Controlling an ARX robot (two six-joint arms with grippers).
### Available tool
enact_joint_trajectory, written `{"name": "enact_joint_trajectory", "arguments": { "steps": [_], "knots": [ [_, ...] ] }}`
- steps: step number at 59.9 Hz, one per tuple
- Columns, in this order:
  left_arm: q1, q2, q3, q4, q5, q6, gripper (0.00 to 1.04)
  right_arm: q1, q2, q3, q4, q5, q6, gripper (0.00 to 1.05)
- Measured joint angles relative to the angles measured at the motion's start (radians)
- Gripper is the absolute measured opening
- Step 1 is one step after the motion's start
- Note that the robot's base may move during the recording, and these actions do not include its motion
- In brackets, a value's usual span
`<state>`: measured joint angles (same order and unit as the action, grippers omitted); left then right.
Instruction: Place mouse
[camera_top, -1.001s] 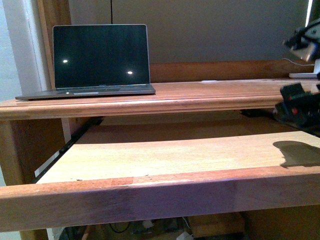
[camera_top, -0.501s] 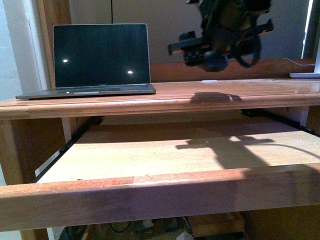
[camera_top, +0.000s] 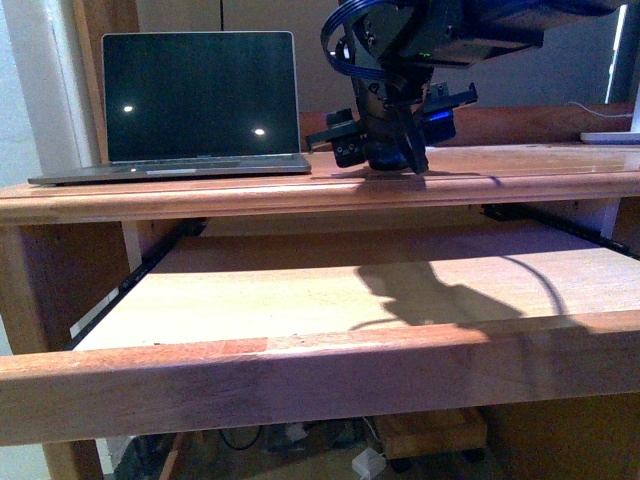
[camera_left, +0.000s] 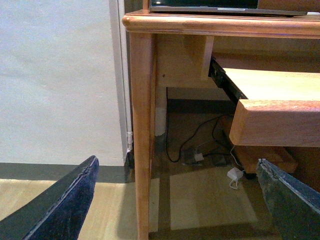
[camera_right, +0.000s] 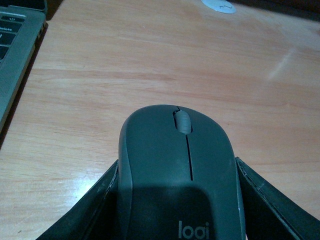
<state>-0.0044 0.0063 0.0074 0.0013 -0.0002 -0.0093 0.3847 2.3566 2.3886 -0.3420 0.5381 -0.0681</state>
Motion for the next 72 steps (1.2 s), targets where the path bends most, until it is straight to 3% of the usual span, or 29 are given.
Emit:
{"name": "enact_joint_trajectory", "arguments": {
  "steps": [10,13,26,41,55,56,57,59,72],
  "knots": [
    [0.000,0.000,0.000,0.000,0.000,0.000,0.97,-0.002,-0.011,-0.050,0.081,-0.046,0.037,0.94],
    [0.000,0.000,0.000,0.000,0.000,0.000,0.97,-0.005,-0.031,-0.096,0.114,-0.063,0.061,0.99],
    [0.000,0.000,0.000,0.000,0.000,0.000,0.97,-0.066,-0.217,-0.370,0.285,-0.177,0.145,0.97],
    [0.000,0.000,0.000,0.000,0.000,0.000,0.97,-0.227,-0.697,-0.932,0.582,-0.407,0.131,0.97],
    [0.000,0.000,0.000,0.000,0.000,0.000,0.97,-0.388,-1.017,-1.491,0.706,-0.670,0.077,0.97],
    [0.000,0.000,0.000,0.000,0.000,0.000,0.97,-0.403,-1.045,-1.550,0.719,-0.694,0.063,0.97],
    [0.000,0.000,0.000,0.000,0.000,0.000,0.97,-0.465,-1.186,-1.784,0.758,-0.802,0.023,0.97],
    [0.000,0.000,0.000,0.000,0.000,0.000,0.97,-0.491,-1.231,-1.849,0.764,-0.839,0.022,0.97],
    [0.000,0.000,0.000,0.000,0.000,0.000,0.97,-0.565,-1.310,-1.986,0.769,-0.913,0.017,0.97]
  ]
}}
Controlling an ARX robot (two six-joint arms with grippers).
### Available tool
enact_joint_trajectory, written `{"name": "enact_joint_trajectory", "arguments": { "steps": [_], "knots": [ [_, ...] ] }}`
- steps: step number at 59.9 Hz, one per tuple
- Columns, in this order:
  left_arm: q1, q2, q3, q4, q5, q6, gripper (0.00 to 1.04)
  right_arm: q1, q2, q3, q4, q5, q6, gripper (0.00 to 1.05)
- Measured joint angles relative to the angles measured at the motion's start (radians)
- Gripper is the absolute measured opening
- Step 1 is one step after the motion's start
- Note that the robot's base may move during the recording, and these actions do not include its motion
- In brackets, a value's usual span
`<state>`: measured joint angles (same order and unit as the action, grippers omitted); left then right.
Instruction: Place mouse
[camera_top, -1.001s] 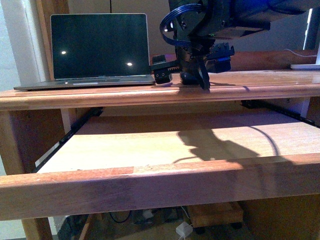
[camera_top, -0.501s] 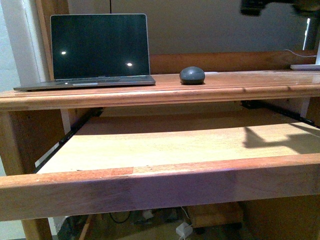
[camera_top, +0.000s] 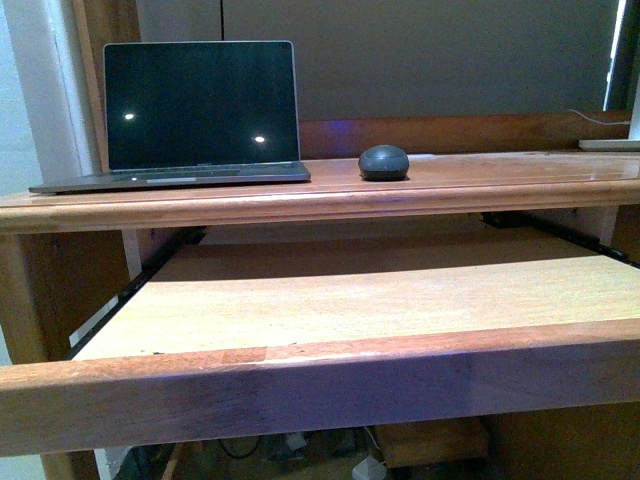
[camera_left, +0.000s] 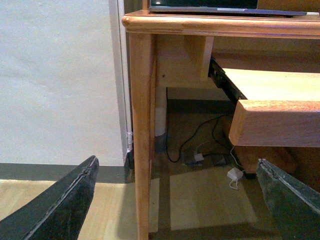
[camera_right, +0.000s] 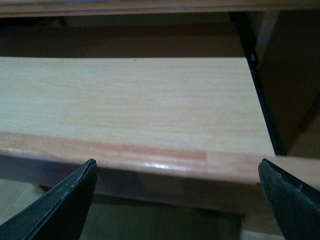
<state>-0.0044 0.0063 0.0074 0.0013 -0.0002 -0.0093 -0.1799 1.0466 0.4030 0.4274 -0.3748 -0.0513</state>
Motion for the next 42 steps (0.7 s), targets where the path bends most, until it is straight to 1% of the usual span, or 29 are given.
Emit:
{"name": "enact_joint_trajectory", "arguments": {
  "steps": [5,17,24,25,30,42],
  "knots": [
    [0.000,0.000,0.000,0.000,0.000,0.000,0.97,0.016,-0.004,-0.031,-0.002,-0.006,-0.014,0.97],
    [0.000,0.000,0.000,0.000,0.000,0.000,0.97,0.087,0.035,-0.050,0.054,0.050,-0.021,0.97],
    [0.000,0.000,0.000,0.000,0.000,0.000,0.97,0.145,0.090,-0.040,0.102,0.094,-0.019,0.97],
    [0.000,0.000,0.000,0.000,0.000,0.000,0.97,0.159,0.106,-0.034,0.113,0.117,-0.017,0.97],
    [0.000,0.000,0.000,0.000,0.000,0.000,0.97,0.188,0.149,-0.013,0.142,0.151,-0.014,0.97],
    [0.000,0.000,0.000,0.000,0.000,0.000,0.97,0.275,0.339,0.119,0.230,0.264,0.008,0.97]
  ]
}}
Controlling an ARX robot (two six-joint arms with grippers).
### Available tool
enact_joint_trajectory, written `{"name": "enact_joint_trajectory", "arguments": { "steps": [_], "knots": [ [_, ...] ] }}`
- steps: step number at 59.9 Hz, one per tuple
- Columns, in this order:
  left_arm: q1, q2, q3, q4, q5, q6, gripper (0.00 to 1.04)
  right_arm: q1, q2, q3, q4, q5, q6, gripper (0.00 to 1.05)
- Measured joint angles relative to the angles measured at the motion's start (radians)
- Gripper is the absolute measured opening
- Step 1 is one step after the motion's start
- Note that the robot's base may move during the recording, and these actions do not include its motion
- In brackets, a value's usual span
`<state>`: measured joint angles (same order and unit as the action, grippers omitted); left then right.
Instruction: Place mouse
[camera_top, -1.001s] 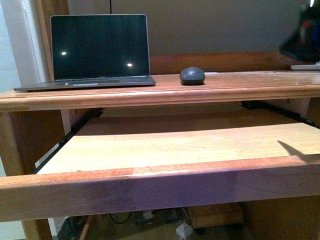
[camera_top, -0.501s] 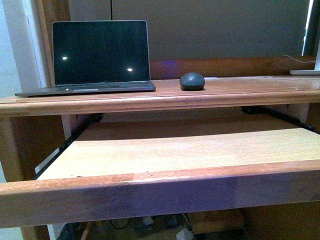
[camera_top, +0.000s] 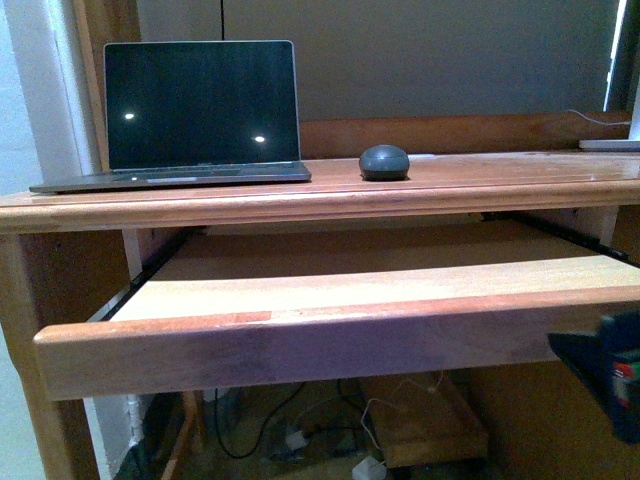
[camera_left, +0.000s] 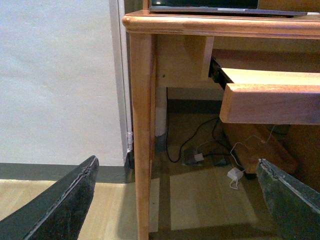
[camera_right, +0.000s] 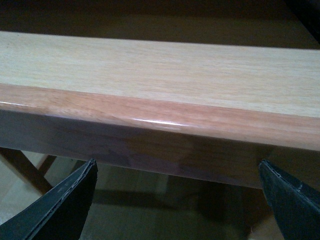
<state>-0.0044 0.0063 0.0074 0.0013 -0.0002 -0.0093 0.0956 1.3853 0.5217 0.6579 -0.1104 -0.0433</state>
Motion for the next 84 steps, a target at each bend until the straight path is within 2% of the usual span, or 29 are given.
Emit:
{"name": "enact_joint_trajectory", "arguments": {
  "steps": [24,36,46,54,67,84],
  "knots": [
    [0.000,0.000,0.000,0.000,0.000,0.000,0.97,0.167,0.378,0.420,-0.010,0.230,0.006,0.97],
    [0.000,0.000,0.000,0.000,0.000,0.000,0.97,0.203,0.483,0.566,-0.037,0.300,0.002,0.97],
    [0.000,0.000,0.000,0.000,0.000,0.000,0.97,0.207,0.497,0.591,-0.034,0.310,0.001,0.97],
    [0.000,0.000,0.000,0.000,0.000,0.000,0.97,0.193,0.462,0.544,-0.027,0.288,0.005,0.97],
    [0.000,0.000,0.000,0.000,0.000,0.000,0.97,0.134,0.249,0.345,-0.063,0.227,0.066,0.97],
    [0.000,0.000,0.000,0.000,0.000,0.000,0.97,-0.023,-0.198,-0.013,-0.105,0.167,0.187,0.97]
  ]
}}
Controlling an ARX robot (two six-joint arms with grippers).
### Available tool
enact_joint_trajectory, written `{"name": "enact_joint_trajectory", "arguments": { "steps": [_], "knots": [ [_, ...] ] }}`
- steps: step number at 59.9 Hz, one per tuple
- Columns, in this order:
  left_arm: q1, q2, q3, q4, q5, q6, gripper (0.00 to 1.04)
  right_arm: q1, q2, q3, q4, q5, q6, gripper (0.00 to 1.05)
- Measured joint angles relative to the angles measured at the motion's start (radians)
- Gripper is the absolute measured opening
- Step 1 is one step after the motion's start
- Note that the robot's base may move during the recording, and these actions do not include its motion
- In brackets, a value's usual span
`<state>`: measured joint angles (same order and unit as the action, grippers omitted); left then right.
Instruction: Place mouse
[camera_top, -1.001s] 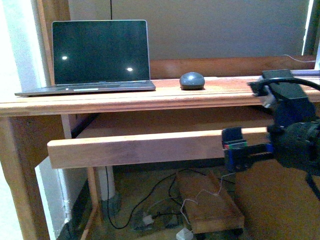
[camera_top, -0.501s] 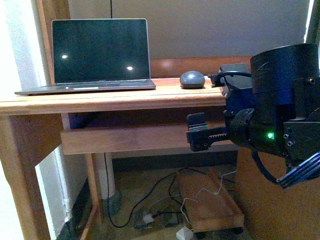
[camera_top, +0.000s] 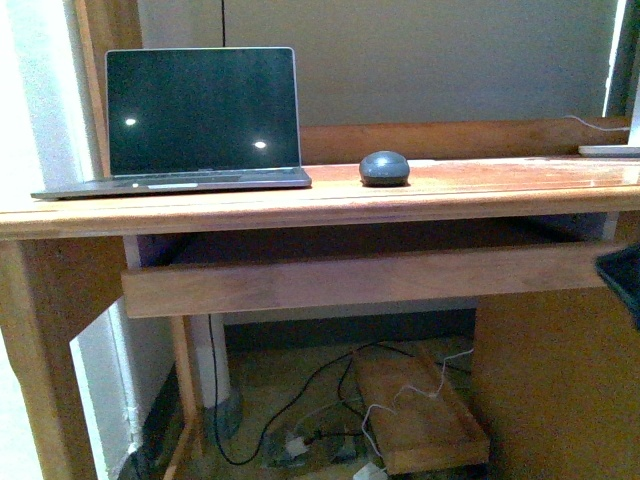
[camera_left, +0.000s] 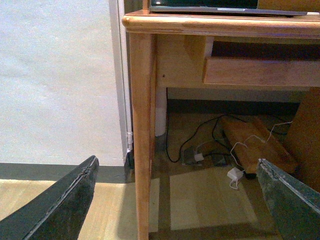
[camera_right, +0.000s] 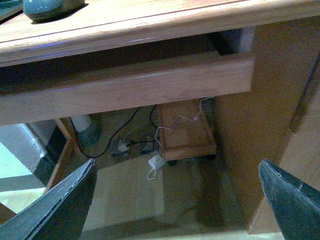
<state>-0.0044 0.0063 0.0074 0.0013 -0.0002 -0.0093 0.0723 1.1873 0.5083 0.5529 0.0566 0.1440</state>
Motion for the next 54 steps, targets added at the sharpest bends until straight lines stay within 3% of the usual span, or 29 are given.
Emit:
{"name": "enact_joint_trajectory", "arguments": {
  "steps": [10,23,26,31,34,54],
  "knots": [
    [0.000,0.000,0.000,0.000,0.000,0.000,0.97,-0.126,-0.369,-0.199,-0.166,-0.091,0.076,0.97],
    [0.000,0.000,0.000,0.000,0.000,0.000,0.97,-0.206,-0.708,-0.328,-0.354,-0.170,0.129,0.97],
    [0.000,0.000,0.000,0.000,0.000,0.000,0.97,-0.204,-0.779,-0.369,-0.312,-0.175,0.069,0.89],
    [0.000,0.000,0.000,0.000,0.000,0.000,0.97,-0.112,-0.878,-0.426,-0.340,-0.074,-0.048,0.74],
    [0.000,0.000,0.000,0.000,0.000,0.000,0.97,-0.085,-0.910,-0.449,-0.352,-0.072,-0.082,0.65],
    [0.000,0.000,0.000,0.000,0.000,0.000,0.97,-0.076,-1.009,-0.493,-0.385,-0.058,-0.135,0.06]
  ]
}}
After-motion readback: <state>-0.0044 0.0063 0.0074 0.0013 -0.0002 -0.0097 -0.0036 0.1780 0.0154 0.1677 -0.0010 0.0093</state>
